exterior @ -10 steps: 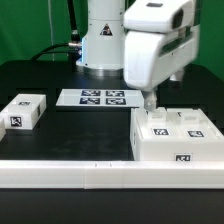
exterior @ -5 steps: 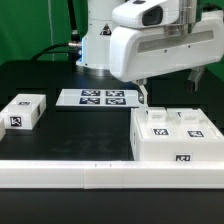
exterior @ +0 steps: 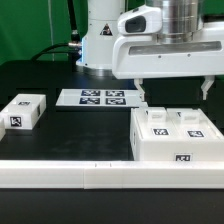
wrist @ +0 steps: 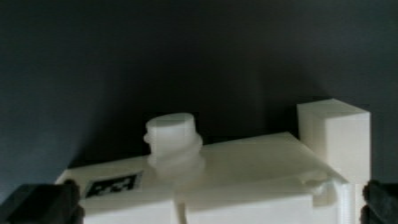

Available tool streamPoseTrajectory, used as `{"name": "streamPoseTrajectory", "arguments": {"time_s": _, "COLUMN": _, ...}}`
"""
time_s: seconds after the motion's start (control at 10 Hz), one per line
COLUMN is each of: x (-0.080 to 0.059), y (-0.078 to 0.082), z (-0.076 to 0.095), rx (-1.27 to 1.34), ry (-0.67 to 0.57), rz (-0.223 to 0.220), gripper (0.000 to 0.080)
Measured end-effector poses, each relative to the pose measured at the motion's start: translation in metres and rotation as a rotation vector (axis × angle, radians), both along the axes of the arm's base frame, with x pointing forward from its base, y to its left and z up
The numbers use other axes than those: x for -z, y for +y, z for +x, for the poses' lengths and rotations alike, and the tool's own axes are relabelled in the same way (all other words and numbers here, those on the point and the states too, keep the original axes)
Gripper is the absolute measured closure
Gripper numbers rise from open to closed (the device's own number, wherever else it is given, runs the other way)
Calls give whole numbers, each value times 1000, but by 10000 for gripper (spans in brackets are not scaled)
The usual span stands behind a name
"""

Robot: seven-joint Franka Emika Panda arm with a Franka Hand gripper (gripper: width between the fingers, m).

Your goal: Assemble cabinet

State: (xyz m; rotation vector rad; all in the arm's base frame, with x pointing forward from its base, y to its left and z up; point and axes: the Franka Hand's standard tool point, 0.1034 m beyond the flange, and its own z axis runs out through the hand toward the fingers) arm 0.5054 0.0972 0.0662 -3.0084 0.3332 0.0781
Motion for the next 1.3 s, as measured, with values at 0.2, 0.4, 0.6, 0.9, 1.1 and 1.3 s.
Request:
{"name": "streamPoseTrajectory", "arguments": {"time_s": 0.2, "x": 2, "y": 2, "z": -2, "rx": -30, "ry": 1, "rz": -1, "gripper": 2}}
{"name": "streamPoseTrajectory", "arguments": {"time_s": 0.4, "x": 12, "y": 10, "z": -20, "rx": -77, "ry": 27, "rz": -17, "gripper": 2}}
{"name": "streamPoseTrajectory", "arguments": {"time_s": 0.6, "x": 21, "y": 14, "z": -36, "rx": -126, "ry": 47, "rz": -62, "gripper": 2}}
{"name": "streamPoseTrajectory", "arguments": {"time_s": 0.9, "x": 25, "y": 5, "z": -33, "rx": -138, "ry": 32, "rz": -66, "gripper": 2}}
{"name": "streamPoseTrajectory", "arguments": {"time_s": 1.1, "x": 25, "y": 6, "z": -33, "rx": -146, "ry": 31, "rz": -66, "gripper": 2}}
{"name": "streamPoseTrajectory", "arguments": {"time_s": 1.3, "x": 27, "y": 5, "z": -33, "rx": -153, "ry": 30, "rz": -65, "gripper": 2}}
